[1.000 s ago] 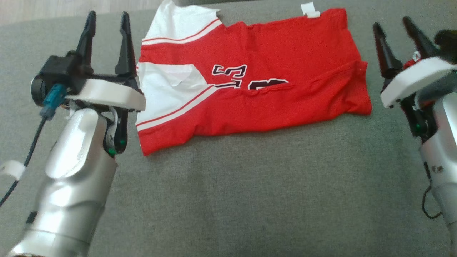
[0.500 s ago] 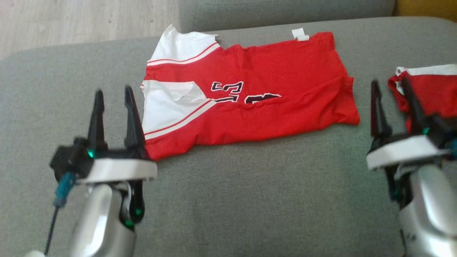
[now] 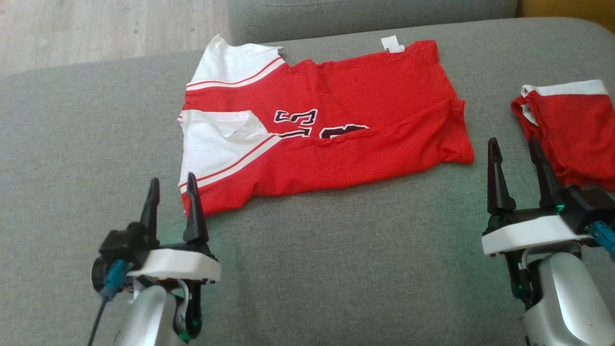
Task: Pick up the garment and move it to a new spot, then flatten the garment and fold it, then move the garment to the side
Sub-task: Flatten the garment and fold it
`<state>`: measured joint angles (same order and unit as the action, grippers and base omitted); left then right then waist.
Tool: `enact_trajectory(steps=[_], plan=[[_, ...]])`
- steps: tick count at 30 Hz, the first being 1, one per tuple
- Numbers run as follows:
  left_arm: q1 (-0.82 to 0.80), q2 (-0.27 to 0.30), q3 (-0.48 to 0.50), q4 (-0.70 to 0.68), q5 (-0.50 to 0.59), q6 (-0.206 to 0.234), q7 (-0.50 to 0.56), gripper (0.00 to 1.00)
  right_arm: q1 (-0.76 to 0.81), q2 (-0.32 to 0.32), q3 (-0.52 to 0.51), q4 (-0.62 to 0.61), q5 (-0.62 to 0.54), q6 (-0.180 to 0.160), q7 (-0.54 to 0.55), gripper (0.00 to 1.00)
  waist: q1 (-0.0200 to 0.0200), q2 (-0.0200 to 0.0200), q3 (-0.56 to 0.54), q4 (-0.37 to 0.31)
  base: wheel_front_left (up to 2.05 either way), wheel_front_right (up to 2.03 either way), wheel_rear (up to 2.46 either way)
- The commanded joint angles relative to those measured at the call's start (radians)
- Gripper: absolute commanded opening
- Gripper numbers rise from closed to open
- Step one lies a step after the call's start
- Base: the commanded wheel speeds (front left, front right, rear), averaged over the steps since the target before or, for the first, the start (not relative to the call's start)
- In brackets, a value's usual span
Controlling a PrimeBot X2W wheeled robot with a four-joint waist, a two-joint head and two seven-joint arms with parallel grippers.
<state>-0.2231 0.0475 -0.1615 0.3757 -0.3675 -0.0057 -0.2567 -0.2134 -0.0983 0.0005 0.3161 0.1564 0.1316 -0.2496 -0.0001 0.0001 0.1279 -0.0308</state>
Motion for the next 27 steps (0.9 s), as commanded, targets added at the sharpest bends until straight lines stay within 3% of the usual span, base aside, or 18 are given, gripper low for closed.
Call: enact_trajectory(steps=[1,15,21,22,23,27], plan=[[-0.06,0.003,0.014,0.016,0.018,0.012,-0.005,1.0,-0.034,0.008,0.027,-0.04,-0.006,-0.001,-0.007,1.0,0.0001,-0.0001,0.01,-0.009,0.0,0.0,0.0],[-0.203,0.046,0.005,0.346,0.083,0.151,0.115,1.0,-0.062,0.018,0.057,-0.06,0.003,-0.001,0.0,1.0,0.0001,-0.0001,0.081,-0.062,0.0,0.0,0.0],[-0.228,0.051,-0.007,0.429,0.075,0.147,0.191,1.0,-0.069,0.023,0.056,-0.06,0.012,-0.001,-0.002,1.0,0.0001,-0.0001,0.096,-0.071,0.0,0.0,0.0],[-0.232,0.051,-0.012,0.437,0.073,0.139,0.203,0.69,-0.07,0.024,0.055,-0.059,0.012,-0.001,-0.002,1.0,0.0001,-0.0001,0.097,-0.071,0.0,0.0,0.0],[-0.235,0.05,-0.016,0.443,0.071,0.13,0.212,0.0,-0.071,0.024,0.054,-0.058,0.012,-0.001,-0.002,1.0,0.0001,-0.0001,0.097,-0.072,0.0,0.0,0.0],[-0.249,0.049,-0.019,0.434,0.058,0.102,0.193,0.0,-0.081,0.025,0.049,-0.049,0.011,-0.001,0.007,1.0,0.0001,-0.0001,0.094,-0.069,0.0,0.0,0.0]])
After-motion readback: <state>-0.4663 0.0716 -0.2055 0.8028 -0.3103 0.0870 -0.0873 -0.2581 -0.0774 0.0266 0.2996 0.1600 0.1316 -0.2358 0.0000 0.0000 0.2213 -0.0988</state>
